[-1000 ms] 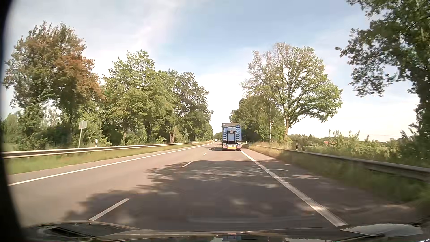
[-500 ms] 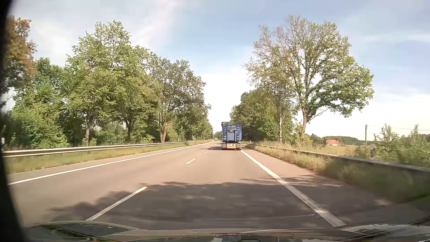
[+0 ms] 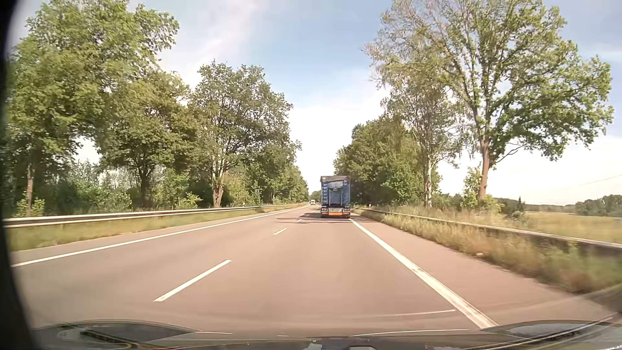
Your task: Follow the waypoints while adhering to traffic rules and regulations
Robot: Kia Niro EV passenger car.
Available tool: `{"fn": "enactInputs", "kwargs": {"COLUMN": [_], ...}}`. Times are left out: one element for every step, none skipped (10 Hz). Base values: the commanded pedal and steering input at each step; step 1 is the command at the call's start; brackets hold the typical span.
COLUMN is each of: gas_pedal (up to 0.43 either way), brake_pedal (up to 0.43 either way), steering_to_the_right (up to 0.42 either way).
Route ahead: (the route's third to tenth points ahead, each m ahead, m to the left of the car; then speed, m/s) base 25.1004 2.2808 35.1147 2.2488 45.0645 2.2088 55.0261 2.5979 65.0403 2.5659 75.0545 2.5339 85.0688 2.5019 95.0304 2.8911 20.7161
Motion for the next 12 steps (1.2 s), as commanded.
{"fn": "enactInputs", "kwargs": {"gas_pedal": [0.189, 0.189, 0.189, 0.189, 0.189, 0.189, 0.189, 0.177, 0.177, 0.177, 0.177, 0.177], "brake_pedal": [0.0, 0.0, 0.0, 0.0, 0.0, 0.0, 0.0, 0.0, 0.0, 0.0, 0.0, 0.0], "steering_to_the_right": [-0.001, -0.001, -0.001, -0.001, -0.001, -0.001, -0.001, -0.001, -0.001, -0.001, -0.001, -0.001]}}
